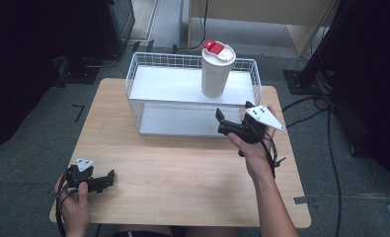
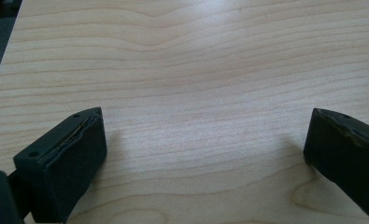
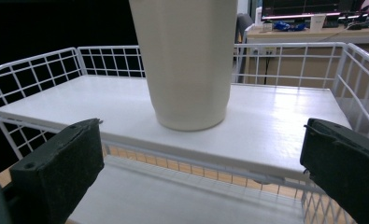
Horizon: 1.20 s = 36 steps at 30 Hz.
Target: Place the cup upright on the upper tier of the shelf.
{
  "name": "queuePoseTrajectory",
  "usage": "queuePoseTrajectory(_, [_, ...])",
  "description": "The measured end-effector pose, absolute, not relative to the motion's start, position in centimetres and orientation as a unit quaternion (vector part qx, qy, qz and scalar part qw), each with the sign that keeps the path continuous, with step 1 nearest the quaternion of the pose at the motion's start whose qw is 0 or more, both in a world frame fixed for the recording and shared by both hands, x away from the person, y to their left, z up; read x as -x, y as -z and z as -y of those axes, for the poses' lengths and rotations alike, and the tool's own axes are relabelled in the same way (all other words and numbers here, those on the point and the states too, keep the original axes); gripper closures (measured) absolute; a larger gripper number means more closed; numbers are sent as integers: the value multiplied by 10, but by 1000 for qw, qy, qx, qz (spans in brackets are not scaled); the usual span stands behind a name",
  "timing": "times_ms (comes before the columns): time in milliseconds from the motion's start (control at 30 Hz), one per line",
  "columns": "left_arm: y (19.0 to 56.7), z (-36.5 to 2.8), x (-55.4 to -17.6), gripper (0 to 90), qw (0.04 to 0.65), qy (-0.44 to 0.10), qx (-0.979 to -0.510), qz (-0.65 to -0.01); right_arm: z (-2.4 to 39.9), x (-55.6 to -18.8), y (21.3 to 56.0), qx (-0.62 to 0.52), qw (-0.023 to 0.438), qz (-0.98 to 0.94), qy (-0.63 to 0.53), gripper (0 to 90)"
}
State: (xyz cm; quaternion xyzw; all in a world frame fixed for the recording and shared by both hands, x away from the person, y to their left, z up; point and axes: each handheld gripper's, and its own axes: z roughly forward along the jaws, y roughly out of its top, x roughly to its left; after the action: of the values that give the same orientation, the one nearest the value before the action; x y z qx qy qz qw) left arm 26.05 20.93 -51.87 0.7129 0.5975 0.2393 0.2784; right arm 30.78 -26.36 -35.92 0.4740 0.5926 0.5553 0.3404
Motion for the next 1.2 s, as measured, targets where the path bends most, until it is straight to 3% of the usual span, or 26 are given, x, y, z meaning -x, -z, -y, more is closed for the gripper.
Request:
queuePoseTrajectory(600, [519, -209, -260, 0, 278, -240, -714, -597, 295, -260, 407, -496, 344, -599, -526, 0])
queuePoseTrajectory(1200, [519, -209, -260, 0, 279, -240, -713, -597, 361, -219, 469, -567, 341, -579, -477, 0])
